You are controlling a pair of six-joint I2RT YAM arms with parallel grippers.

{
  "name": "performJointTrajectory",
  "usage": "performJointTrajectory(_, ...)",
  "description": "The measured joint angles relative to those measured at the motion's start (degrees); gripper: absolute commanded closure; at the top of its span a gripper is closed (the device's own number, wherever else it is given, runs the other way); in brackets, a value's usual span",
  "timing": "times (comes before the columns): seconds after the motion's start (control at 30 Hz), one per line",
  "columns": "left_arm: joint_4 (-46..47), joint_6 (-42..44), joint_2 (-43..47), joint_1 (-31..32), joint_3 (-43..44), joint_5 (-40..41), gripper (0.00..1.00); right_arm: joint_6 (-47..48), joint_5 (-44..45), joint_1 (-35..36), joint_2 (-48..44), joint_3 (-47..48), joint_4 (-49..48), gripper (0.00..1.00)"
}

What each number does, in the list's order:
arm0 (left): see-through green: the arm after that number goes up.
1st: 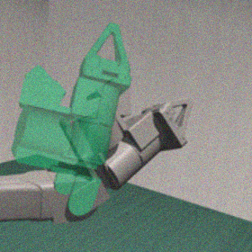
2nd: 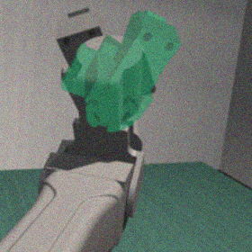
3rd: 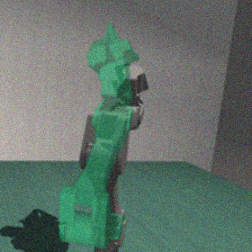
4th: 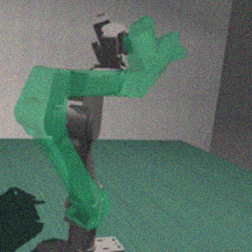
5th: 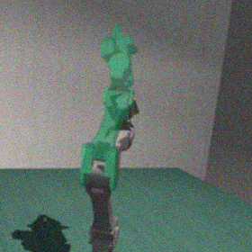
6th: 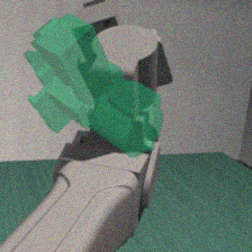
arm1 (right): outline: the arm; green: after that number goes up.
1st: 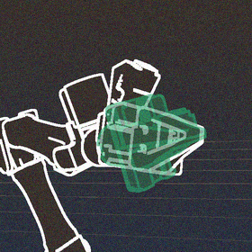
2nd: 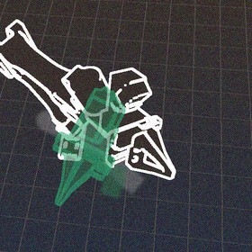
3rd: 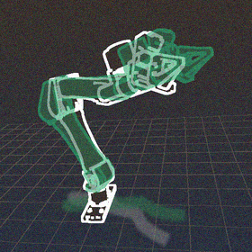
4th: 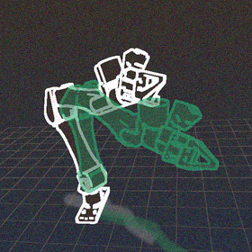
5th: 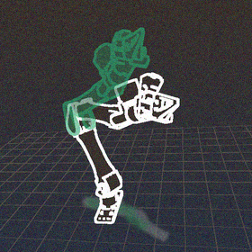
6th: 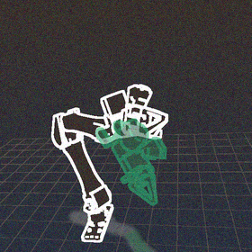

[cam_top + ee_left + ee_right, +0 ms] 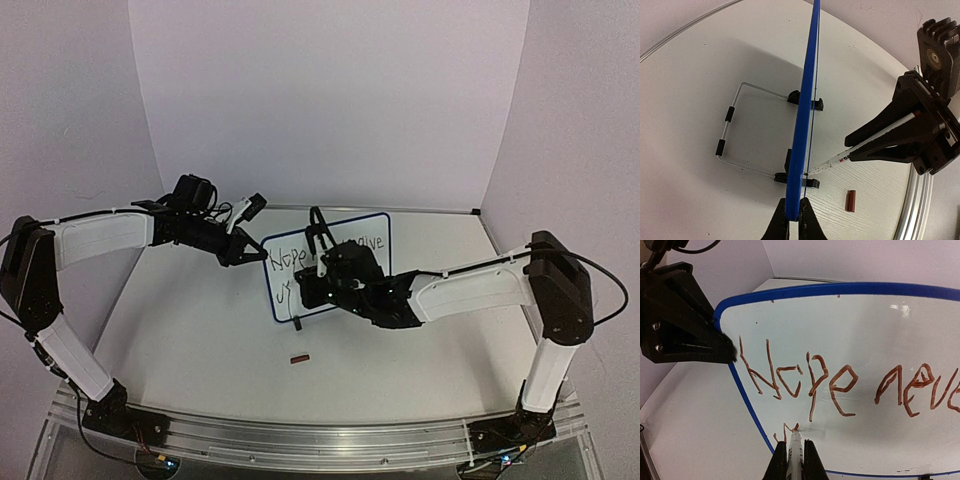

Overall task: Write a sentence on the whiteboard
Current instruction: Write on the whiteboard with the whiteboard marker without the cap.

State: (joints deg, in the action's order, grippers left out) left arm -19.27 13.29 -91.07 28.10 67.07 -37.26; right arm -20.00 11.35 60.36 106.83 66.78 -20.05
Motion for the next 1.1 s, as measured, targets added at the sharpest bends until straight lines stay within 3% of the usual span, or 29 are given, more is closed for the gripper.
performJointTrajectory(0.63,0.0,0.0,0.0,0.0,0.0,0.0,1.0,-1.3,4.0,0.1,-0.2,-2.4,1.1,1.0)
performJointTrajectory(1.1,0.0,0.0,0.0,0.0,0.0,0.0,1.0,-1.3,1.1,0.0,0.1,-2.1,1.1,1.0)
